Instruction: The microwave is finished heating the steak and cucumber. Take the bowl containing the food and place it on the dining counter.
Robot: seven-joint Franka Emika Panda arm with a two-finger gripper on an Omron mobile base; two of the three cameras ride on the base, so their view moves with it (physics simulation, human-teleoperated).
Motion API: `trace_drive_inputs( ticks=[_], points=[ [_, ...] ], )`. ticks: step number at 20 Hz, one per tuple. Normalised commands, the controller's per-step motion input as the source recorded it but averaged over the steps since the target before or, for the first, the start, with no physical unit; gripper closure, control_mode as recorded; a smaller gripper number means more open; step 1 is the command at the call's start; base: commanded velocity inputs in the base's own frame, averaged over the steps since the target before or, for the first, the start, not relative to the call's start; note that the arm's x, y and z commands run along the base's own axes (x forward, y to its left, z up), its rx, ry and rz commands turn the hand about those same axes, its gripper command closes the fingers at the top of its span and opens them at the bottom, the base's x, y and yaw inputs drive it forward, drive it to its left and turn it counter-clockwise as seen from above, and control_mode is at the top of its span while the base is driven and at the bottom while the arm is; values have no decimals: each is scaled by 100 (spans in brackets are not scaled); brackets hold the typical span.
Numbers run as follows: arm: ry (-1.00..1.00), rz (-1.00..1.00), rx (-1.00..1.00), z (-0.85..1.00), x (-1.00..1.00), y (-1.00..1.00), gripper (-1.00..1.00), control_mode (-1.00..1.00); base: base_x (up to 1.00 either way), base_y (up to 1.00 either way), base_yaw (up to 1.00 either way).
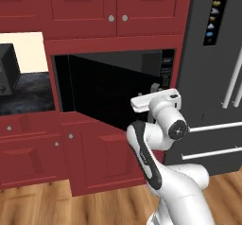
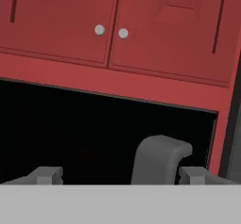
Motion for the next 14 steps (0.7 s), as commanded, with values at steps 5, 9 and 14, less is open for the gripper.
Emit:
trace_drive_inputs(
  ticks=[5, 9, 14],
  points=[
    [1, -8, 0, 0, -92, 12, -100, -100, 0, 0, 0],
    [27, -12, 4, 30, -100, -31, -100, -100, 0, 0, 0],
    [21, 5, 31, 52, -100, -100, -100, -100, 0, 0, 0]
  ],
)
